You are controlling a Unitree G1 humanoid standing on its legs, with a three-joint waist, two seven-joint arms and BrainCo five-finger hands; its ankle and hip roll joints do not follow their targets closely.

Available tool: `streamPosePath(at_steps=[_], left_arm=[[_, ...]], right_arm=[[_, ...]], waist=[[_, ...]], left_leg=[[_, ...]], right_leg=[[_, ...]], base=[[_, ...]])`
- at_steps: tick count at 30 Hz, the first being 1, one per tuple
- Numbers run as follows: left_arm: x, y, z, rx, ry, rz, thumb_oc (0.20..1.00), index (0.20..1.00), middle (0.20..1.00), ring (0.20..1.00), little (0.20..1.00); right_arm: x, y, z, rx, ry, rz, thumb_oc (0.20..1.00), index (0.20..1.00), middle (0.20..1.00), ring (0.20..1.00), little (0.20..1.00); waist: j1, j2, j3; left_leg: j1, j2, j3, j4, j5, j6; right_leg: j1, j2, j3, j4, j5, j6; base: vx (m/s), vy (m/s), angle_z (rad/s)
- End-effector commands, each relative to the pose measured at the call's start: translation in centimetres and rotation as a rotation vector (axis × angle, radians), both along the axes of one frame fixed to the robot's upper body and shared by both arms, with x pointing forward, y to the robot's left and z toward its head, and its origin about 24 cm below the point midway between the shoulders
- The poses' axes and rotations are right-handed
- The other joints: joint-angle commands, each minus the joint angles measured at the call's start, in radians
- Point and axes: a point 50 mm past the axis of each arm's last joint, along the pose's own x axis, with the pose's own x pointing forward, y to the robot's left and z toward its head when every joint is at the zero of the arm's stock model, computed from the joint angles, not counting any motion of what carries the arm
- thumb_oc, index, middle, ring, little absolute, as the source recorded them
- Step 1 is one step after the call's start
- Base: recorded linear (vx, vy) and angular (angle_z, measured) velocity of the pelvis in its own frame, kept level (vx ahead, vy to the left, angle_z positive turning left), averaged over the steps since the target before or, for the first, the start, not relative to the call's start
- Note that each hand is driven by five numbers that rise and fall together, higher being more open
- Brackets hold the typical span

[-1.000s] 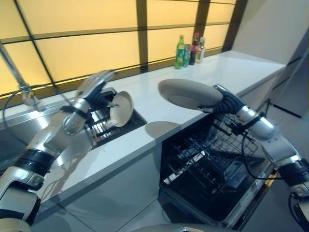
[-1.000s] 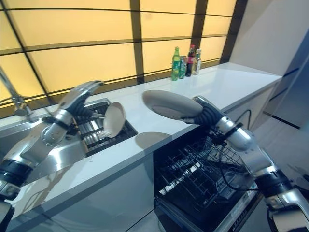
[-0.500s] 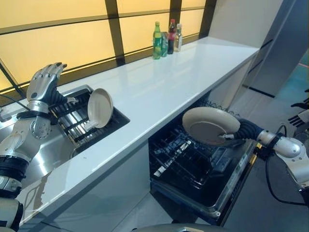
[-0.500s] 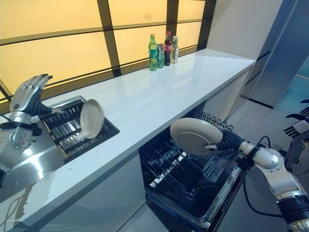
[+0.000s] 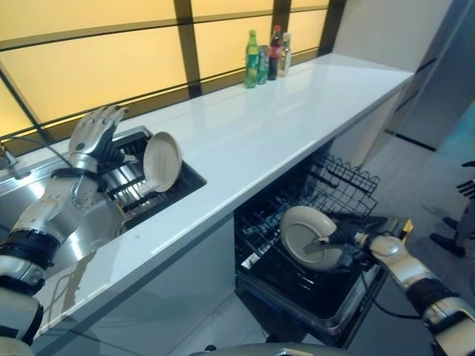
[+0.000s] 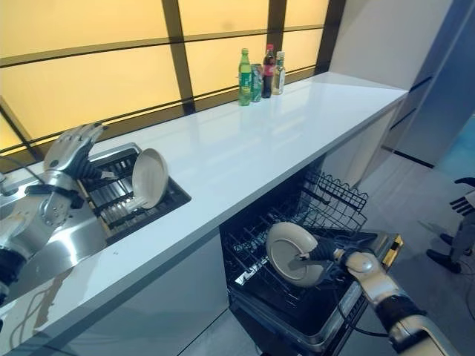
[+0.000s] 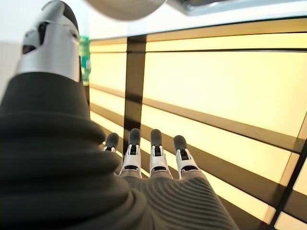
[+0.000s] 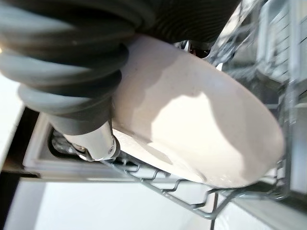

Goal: Pick up plates and place into dishwasher.

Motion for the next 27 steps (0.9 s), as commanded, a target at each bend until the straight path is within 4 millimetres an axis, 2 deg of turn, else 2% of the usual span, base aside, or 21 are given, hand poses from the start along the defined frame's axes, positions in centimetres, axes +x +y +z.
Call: streamPosePath(at_steps=[1, 5, 10, 11, 12, 17, 22, 23, 27], left_arm=[[1.9, -1.9, 4.7, -0.042, -0.119, -0.051, 1.000, 1.000, 1.000, 1.000, 1.000], [2.6, -3.0, 5.9, -0.040, -0.128, -0.069, 1.000, 1.000, 1.000, 1.000, 1.000], [3.1, -4.1, 7.8, -0.030, -0.156, -0.091, 1.000, 1.000, 1.000, 1.000, 1.000], [3.2, -4.5, 8.3, -0.020, -0.162, -0.098, 1.000, 1.000, 1.000, 1.000, 1.000], [3.2, -4.7, 8.6, -0.012, -0.163, -0.102, 1.000, 1.000, 1.000, 1.000, 1.000], [3.5, -5.6, 10.0, 0.069, -0.158, -0.097, 1.000, 1.000, 1.000, 1.000, 1.000], [3.5, -4.1, 10.5, 0.188, -0.174, 0.026, 1.000, 1.000, 1.000, 1.000, 1.000], [3.3, -3.2, 10.6, 0.229, -0.188, 0.072, 1.000, 1.000, 1.000, 1.000, 1.000], [2.6, -1.1, 10.9, 0.303, -0.194, 0.170, 1.000, 1.000, 1.000, 1.000, 1.000]], right_arm=[[4.6, 1.1, 4.0, -0.056, -0.109, 0.051, 0.200, 0.200, 0.200, 0.200, 0.200], [5.3, 1.3, 3.4, -0.093, -0.041, 0.017, 0.200, 0.200, 0.200, 0.200, 0.200], [5.8, 0.3, 3.2, -0.136, 0.042, -0.051, 0.200, 0.200, 0.200, 0.200, 0.200], [5.8, -0.1, 3.3, -0.134, 0.063, -0.069, 0.272, 0.272, 0.272, 0.272, 0.272], [5.8, -0.4, 3.3, -0.142, 0.073, -0.086, 1.000, 1.000, 1.000, 1.000, 1.000], [6.8, -1.2, 4.9, -0.143, -0.025, -0.159, 1.000, 1.000, 1.000, 1.000, 1.000], [8.0, 0.4, 8.6, -0.101, -0.241, -0.094, 1.000, 1.000, 1.000, 1.000, 1.000], [7.7, 0.9, 10.1, -0.100, -0.322, -0.043, 1.000, 1.000, 1.000, 1.000, 1.000], [6.0, 0.4, 12.2, -0.044, -0.430, 0.010, 1.000, 1.000, 1.000, 1.000, 1.000]], waist=[[0.038, 0.043, 0.029], [0.060, 0.052, 0.044], [0.076, 0.064, 0.083], [0.079, 0.067, 0.094], [0.080, 0.068, 0.098], [0.075, 0.080, 0.130], [0.039, 0.079, 0.162], [0.014, 0.076, 0.177], [-0.035, 0.066, 0.202]], left_leg=[[0.009, 0.014, -0.050, 0.010, -0.147, -0.030], [-0.014, 0.009, -0.072, 0.010, -0.137, -0.031], [-0.052, 0.005, -0.094, 0.010, -0.121, -0.034], [-0.063, 0.004, -0.099, 0.010, -0.117, -0.035], [-0.068, 0.003, -0.101, 0.010, -0.115, -0.036], [-0.095, -0.001, -0.112, 0.010, -0.104, -0.038], [-0.108, -0.005, -0.100, 0.010, -0.097, -0.037], [-0.113, -0.007, -0.091, 0.010, -0.096, -0.036], [-0.122, -0.005, -0.067, 0.010, -0.095, -0.034]], right_leg=[[0.040, -0.068, -0.029, 0.010, -0.137, 0.096], [0.027, -0.071, -0.040, 0.010, -0.134, 0.091], [-0.003, -0.075, -0.049, 0.010, -0.127, 0.084], [-0.012, -0.076, -0.050, 0.010, -0.125, 0.081], [-0.017, -0.076, -0.052, 0.010, -0.124, 0.080], [-0.041, -0.079, -0.057, 0.010, -0.113, 0.075], [-0.068, -0.083, -0.050, 0.023, -0.103, 0.077], [-0.082, -0.081, -0.040, 0.028, -0.100, 0.078], [-0.112, -0.077, -0.016, 0.043, -0.095, 0.082]], base=[[0.02, 0.025, 0.19], [0.00, 0.027, 0.12], [-0.06, 0.037, 0.13], [-0.07, 0.025, 0.07], [-0.09, 0.024, 0.06], [-0.04, 0.029, 0.07], [0.00, 0.058, 0.02], [0.00, 0.092, 0.02], [0.02, 0.104, -0.03]])
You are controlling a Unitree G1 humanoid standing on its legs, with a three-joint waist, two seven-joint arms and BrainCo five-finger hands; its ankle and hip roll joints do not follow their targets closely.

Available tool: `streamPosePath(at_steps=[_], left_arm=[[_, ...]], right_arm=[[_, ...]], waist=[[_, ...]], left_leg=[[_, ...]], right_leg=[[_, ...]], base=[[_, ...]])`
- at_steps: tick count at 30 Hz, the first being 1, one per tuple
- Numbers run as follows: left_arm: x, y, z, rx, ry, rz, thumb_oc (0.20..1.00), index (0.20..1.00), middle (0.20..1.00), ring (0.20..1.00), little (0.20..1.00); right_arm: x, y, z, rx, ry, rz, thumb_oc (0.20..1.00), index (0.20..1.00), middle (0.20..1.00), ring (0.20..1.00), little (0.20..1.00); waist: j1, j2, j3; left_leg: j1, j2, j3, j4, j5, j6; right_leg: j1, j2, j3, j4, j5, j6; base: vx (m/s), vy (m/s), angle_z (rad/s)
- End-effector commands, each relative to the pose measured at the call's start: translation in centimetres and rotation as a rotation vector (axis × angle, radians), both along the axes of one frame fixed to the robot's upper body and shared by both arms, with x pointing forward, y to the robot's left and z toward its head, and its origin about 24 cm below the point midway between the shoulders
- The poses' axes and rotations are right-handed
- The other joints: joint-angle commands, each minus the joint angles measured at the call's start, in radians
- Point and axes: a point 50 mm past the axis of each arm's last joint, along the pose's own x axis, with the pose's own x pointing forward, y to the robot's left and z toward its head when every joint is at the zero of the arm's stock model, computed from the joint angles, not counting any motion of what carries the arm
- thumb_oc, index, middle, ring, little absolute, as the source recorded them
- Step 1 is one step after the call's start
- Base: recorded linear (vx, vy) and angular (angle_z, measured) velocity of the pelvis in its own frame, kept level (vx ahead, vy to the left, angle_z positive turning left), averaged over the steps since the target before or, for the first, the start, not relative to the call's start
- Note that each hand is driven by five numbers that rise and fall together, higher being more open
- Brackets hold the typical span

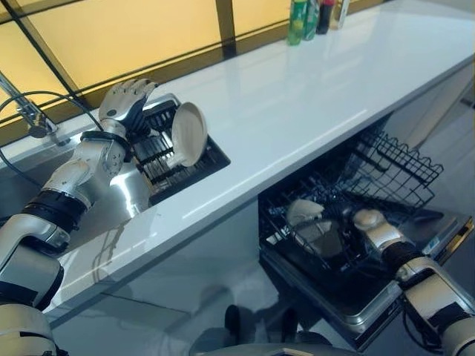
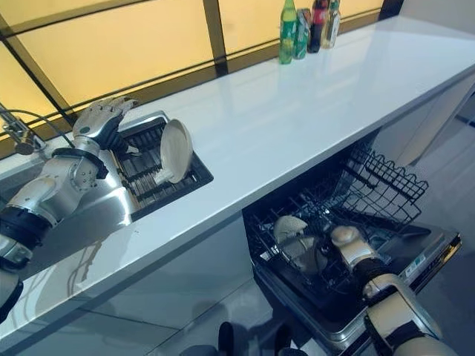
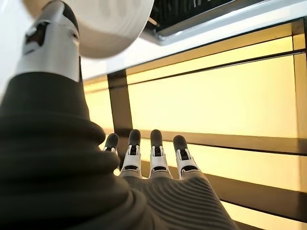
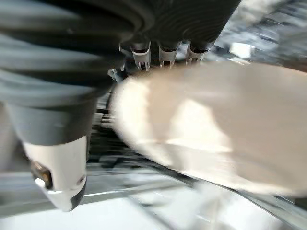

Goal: Pick up plates and place into dishwasher.

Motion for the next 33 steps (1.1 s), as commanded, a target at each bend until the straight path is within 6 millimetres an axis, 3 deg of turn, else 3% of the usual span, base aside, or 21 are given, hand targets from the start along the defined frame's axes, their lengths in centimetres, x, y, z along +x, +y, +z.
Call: streamPosePath(at_steps=[1, 8, 14, 26, 33], left_arm=[[-0.3, 2.1, 7.1, 0.160, -0.222, 0.133, 1.000, 1.000, 1.000, 1.000, 1.000], [-2.2, 5.7, 8.4, 0.221, -0.285, 0.265, 1.000, 1.000, 1.000, 1.000, 1.000], [-3.6, 8.0, 9.6, 0.282, -0.365, 0.357, 1.000, 1.000, 1.000, 1.000, 1.000], [-3.9, 8.5, 9.7, 0.323, -0.355, 0.370, 1.000, 1.000, 1.000, 1.000, 1.000], [-3.3, 9.0, 7.9, 0.299, -0.107, 0.417, 1.000, 1.000, 1.000, 1.000, 1.000]], right_arm=[[0.0, -1.5, 4.2, 0.018, -0.170, 0.010, 1.000, 1.000, 1.000, 1.000, 1.000], [-3.3, -4.4, 5.8, 0.025, -0.285, 0.010, 1.000, 1.000, 1.000, 1.000, 1.000], [-4.9, -6.1, 6.1, -0.032, -0.263, 0.033, 1.000, 1.000, 1.000, 1.000, 1.000], [-4.9, -6.6, 6.9, -0.043, -0.267, 0.053, 1.000, 1.000, 1.000, 1.000, 1.000], [-4.7, -6.8, 7.7, -0.054, -0.267, 0.049, 1.000, 1.000, 1.000, 1.000, 1.000]], waist=[[-0.047, -0.023, 0.087], [-0.116, -0.046, 0.123], [-0.151, -0.062, 0.145], [-0.154, -0.069, 0.160], [-0.153, -0.067, 0.167]], left_leg=[[0.010, -0.001, -0.001, 0.008, -0.131, -0.034], [-0.007, 0.003, 0.046, 0.008, -0.134, -0.028], [-0.010, 0.003, 0.076, 0.008, -0.136, -0.030], [-0.024, -0.001, 0.083, 0.008, -0.134, -0.036], [-0.027, -0.003, 0.084, 0.008, -0.134, -0.034]], right_leg=[[-0.014, -0.074, 0.047, 0.045, -0.109, 0.104], [-0.068, -0.065, 0.092, 0.066, -0.102, 0.113], [-0.087, -0.064, 0.109, 0.069, -0.092, 0.123], [-0.104, -0.069, 0.102, 0.073, -0.088, 0.128], [-0.107, -0.071, 0.094, 0.072, -0.087, 0.130]], base=[[0.03, 0.121, -0.06], [0.01, 0.095, -0.18], [0.01, 0.084, -0.18], [0.00, 0.017, -0.06], [-0.01, 0.003, 0.00]])
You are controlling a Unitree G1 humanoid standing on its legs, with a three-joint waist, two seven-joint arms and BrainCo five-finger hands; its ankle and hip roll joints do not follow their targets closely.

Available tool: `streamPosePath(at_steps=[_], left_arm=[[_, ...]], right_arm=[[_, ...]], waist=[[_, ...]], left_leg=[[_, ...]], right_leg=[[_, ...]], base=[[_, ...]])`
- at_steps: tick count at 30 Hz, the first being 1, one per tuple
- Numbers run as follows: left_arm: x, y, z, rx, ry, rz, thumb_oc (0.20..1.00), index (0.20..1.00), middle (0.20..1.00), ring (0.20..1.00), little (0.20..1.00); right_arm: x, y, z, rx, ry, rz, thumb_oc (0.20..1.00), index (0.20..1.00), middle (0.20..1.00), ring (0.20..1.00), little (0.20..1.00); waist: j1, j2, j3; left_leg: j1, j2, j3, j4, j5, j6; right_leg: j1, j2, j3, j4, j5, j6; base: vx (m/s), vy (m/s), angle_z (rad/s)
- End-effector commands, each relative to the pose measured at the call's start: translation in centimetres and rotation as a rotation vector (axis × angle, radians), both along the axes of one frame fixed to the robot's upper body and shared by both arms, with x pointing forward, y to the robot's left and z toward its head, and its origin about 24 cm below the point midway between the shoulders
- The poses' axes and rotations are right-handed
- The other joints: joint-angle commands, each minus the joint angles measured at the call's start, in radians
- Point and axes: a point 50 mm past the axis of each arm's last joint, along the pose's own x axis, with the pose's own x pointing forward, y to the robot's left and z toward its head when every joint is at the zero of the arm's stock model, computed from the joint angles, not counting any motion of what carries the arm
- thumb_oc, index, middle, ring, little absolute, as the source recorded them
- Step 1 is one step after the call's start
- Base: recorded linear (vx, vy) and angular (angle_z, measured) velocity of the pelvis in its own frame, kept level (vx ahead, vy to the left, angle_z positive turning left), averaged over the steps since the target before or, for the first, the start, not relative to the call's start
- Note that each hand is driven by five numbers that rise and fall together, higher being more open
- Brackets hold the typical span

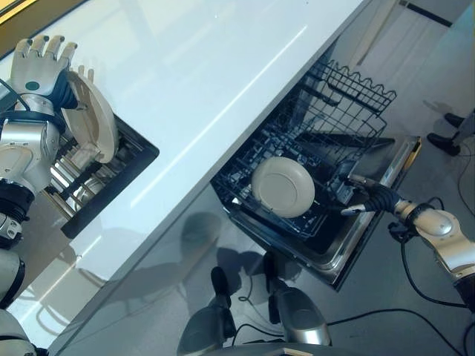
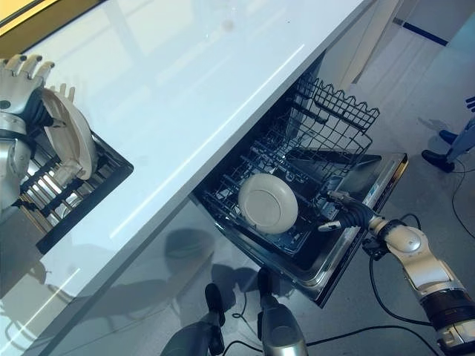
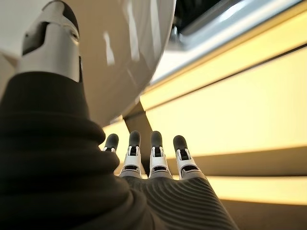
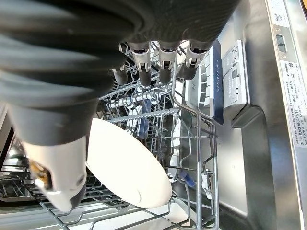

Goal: Pick up plates and place into dishwasher.

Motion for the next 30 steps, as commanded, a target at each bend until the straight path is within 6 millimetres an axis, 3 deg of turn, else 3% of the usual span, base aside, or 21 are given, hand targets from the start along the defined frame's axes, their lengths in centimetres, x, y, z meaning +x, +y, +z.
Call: streamPosePath(at_steps=[1, 8, 9, 10, 17, 30], left_arm=[[-1.4, 2.4, 3.3, 0.082, 0.024, 0.143, 1.000, 1.000, 1.000, 1.000, 1.000], [-1.0, 2.6, 2.1, 0.098, 0.196, 0.135, 1.000, 1.000, 1.000, 1.000, 1.000], [-1.0, 2.5, 2.1, 0.105, 0.204, 0.129, 0.730, 0.730, 0.730, 0.730, 0.730], [-0.9, 2.3, 2.0, 0.114, 0.226, 0.116, 0.200, 0.200, 0.200, 0.200, 0.200], [-0.8, 2.2, 2.5, 0.131, 0.277, 0.102, 0.200, 0.200, 0.200, 0.200, 0.200], [-1.2, 2.2, 0.9, 0.045, 0.316, 0.007, 0.200, 0.200, 0.200, 0.200, 0.200]], right_arm=[[0.7, -0.2, 4.7, -0.022, -0.150, 0.038, 1.000, 1.000, 1.000, 1.000, 1.000], [0.6, -0.7, 5.1, -0.024, -0.144, 0.036, 1.000, 1.000, 1.000, 1.000, 1.000], [0.6, -0.7, 5.1, -0.024, -0.144, 0.037, 1.000, 1.000, 1.000, 1.000, 1.000], [0.6, -0.7, 5.2, -0.024, -0.145, 0.038, 1.000, 1.000, 1.000, 1.000, 1.000], [0.6, -0.7, 5.8, -0.025, -0.166, 0.050, 1.000, 1.000, 1.000, 1.000, 1.000], [0.1, -0.5, 5.4, -0.019, -0.167, 0.066, 1.000, 1.000, 1.000, 1.000, 1.000]], waist=[[0.003, -0.006, -0.001], [-0.006, -0.006, 0.000], [-0.005, -0.006, 0.000], [-0.006, -0.005, -0.001], [-0.009, -0.004, -0.014], [-0.004, 0.018, -0.075]], left_leg=[[-0.003, 0.000, -0.006, 0.008, -0.109, -0.024], [-0.006, -0.001, -0.003, 0.008, -0.107, -0.024], [-0.006, -0.001, -0.002, 0.008, -0.107, -0.024], [-0.007, -0.001, -0.002, 0.008, -0.106, -0.024], [-0.005, 0.000, 0.002, 0.008, -0.110, -0.024], [0.033, -0.005, 0.000, 0.008, -0.121, -0.024]], right_leg=[[-0.036, -0.072, -0.009, 0.068, -0.106, 0.128], [-0.038, -0.068, -0.005, 0.061, -0.100, 0.128], [-0.037, -0.068, -0.005, 0.060, -0.100, 0.128], [-0.037, -0.067, -0.006, 0.059, -0.099, 0.128], [-0.029, -0.065, -0.009, 0.047, -0.097, 0.129], [0.022, -0.069, -0.013, 0.028, -0.102, 0.129]], base=[[0.00, 0.000, 0.00], [0.00, 0.000, 0.00], [0.00, 0.000, 0.00], [0.00, 0.000, 0.00], [-0.02, -0.011, 0.00], [0.00, -0.009, 0.00]])
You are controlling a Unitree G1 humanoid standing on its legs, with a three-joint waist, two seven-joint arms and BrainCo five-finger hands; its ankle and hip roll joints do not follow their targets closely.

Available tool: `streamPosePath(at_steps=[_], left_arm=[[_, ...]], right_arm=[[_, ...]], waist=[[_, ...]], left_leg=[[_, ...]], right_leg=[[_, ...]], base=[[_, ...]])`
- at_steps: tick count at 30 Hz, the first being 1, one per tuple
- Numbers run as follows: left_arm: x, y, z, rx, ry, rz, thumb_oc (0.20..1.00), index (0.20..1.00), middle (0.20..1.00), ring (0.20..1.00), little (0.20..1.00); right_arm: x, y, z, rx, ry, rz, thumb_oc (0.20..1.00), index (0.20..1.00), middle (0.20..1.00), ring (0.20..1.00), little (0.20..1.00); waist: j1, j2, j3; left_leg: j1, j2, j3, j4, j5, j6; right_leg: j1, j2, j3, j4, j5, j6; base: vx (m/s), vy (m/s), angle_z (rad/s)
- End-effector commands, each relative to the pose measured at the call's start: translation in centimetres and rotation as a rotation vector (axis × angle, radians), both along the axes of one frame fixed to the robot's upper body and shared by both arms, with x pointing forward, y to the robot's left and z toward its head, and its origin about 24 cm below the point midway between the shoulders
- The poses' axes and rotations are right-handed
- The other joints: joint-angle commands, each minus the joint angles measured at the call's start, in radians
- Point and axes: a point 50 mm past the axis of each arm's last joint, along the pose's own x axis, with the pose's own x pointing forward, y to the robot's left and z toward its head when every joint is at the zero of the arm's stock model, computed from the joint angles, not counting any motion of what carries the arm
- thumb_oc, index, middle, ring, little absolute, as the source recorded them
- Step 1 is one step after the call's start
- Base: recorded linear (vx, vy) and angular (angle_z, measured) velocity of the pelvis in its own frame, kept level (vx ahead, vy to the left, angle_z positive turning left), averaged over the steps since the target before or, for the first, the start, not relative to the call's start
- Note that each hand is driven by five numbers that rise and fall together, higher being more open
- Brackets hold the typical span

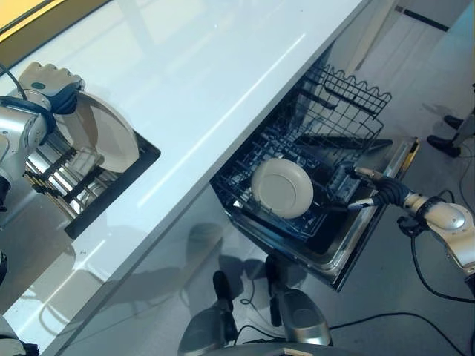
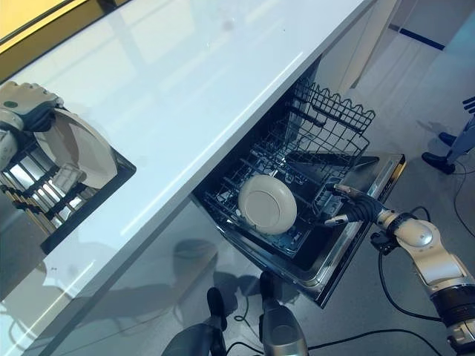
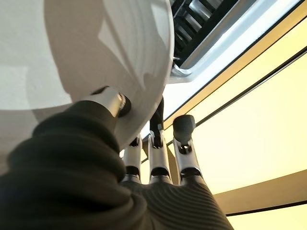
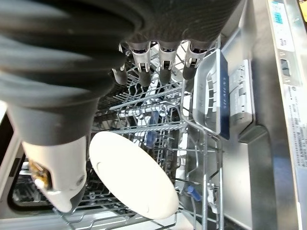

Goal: Pick up plates and place into dishwasher.

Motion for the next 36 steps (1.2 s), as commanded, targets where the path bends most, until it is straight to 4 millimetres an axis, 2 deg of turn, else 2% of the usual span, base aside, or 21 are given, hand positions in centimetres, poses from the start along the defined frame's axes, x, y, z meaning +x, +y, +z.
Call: streamPosePath(at_steps=[1, 6, 10, 15, 22, 27, 31, 36], left_arm=[[-1.3, 1.9, 0.4, -0.052, -0.018, 0.051, 0.200, 0.200, 0.200, 0.200, 0.200], [-1.7, 1.6, 1.3, -0.129, -0.131, 0.002, 0.200, 0.200, 0.200, 0.200, 0.200], [-2.0, 1.0, 2.3, -0.195, -0.295, -0.075, 0.200, 0.200, 0.200, 0.200, 0.200], [-2.2, 0.2, 1.9, -0.300, -0.463, -0.134, 0.200, 0.200, 0.200, 0.200, 0.200], [-2.1, -1.9, 1.5, -0.404, -0.605, -0.247, 0.200, 0.200, 0.200, 0.200, 0.200], [-1.7, -4.1, 1.9, -0.432, -0.638, -0.341, 0.200, 0.200, 0.200, 0.200, 0.200], [-1.1, -7.1, 2.2, -0.512, -0.664, -0.461, 0.200, 0.200, 0.200, 0.200, 0.200], [-0.3, -11.1, 1.2, -0.630, -0.671, -0.594, 0.200, 0.200, 0.200, 0.200, 0.200]], right_arm=[[-0.1, 0.2, 3.5, -0.004, -0.135, 0.057, 1.000, 1.000, 1.000, 1.000, 1.000], [-0.3, 1.0, 4.0, 0.019, -0.172, 0.095, 1.000, 1.000, 1.000, 1.000, 1.000], [-0.4, 2.7, 4.9, 0.067, -0.264, 0.151, 1.000, 1.000, 1.000, 1.000, 1.000], [0.1, 6.0, 6.6, 0.217, -0.439, 0.227, 1.000, 1.000, 1.000, 1.000, 1.000], [0.6, 10.4, 7.8, 0.337, -0.559, 0.319, 1.000, 1.000, 1.000, 1.000, 1.000], [1.2, 12.7, 8.7, 0.402, -0.611, 0.337, 1.000, 1.000, 1.000, 1.000, 1.000], [1.8, 15.0, 9.2, 0.505, -0.591, 0.378, 1.000, 1.000, 1.000, 1.000, 1.000], [2.6, 18.3, 8.7, 0.628, -0.533, 0.394, 1.000, 1.000, 1.000, 1.000, 1.000]], waist=[[-0.003, 0.007, -0.083], [0.010, 0.009, -0.116], [0.030, 0.015, -0.162], [0.067, 0.023, -0.222], [0.115, 0.032, -0.283], [0.144, 0.029, -0.304], [0.168, 0.024, -0.316], [0.191, 0.014, -0.327]], left_leg=[[-0.016, -0.007, 0.001, 0.008, -0.115, -0.016], [0.004, -0.008, -0.008, 0.008, -0.121, -0.015], [0.025, -0.005, -0.016, 0.008, -0.127, -0.012], [0.055, -0.003, -0.032, 0.008, -0.135, -0.009], [0.088, -0.001, -0.056, 0.008, -0.148, -0.006], [0.101, 0.001, -0.069, 0.009, -0.151, -0.006], [0.104, 0.003, -0.085, 0.013, -0.153, -0.006], [0.109, 0.005, -0.105, 0.015, -0.153, -0.005]], right_leg=[[-0.023, -0.069, -0.010, 0.026, -0.101, 0.129], [0.004, -0.071, -0.017, 0.018, -0.105, 0.132], [0.034, -0.075, -0.031, 0.016, -0.115, 0.132], [0.077, -0.081, -0.043, 0.014, -0.130, 0.130], [0.126, -0.085, -0.063, 0.011, -0.152, 0.130], [0.148, -0.086, -0.081, 0.008, -0.160, 0.129], [0.159, -0.085, -0.096, 0.010, -0.165, 0.124], [0.173, -0.082, -0.110, 0.011, -0.173, 0.116]], base=[[0.00, -0.043, 0.00], [0.01, -0.069, -0.01], [0.01, -0.084, 0.04], [0.04, -0.081, 0.05], [0.03, -0.052, 0.10], [-0.01, -0.051, 0.11], [-0.01, -0.044, 0.07], [0.01, -0.036, 0.13]])
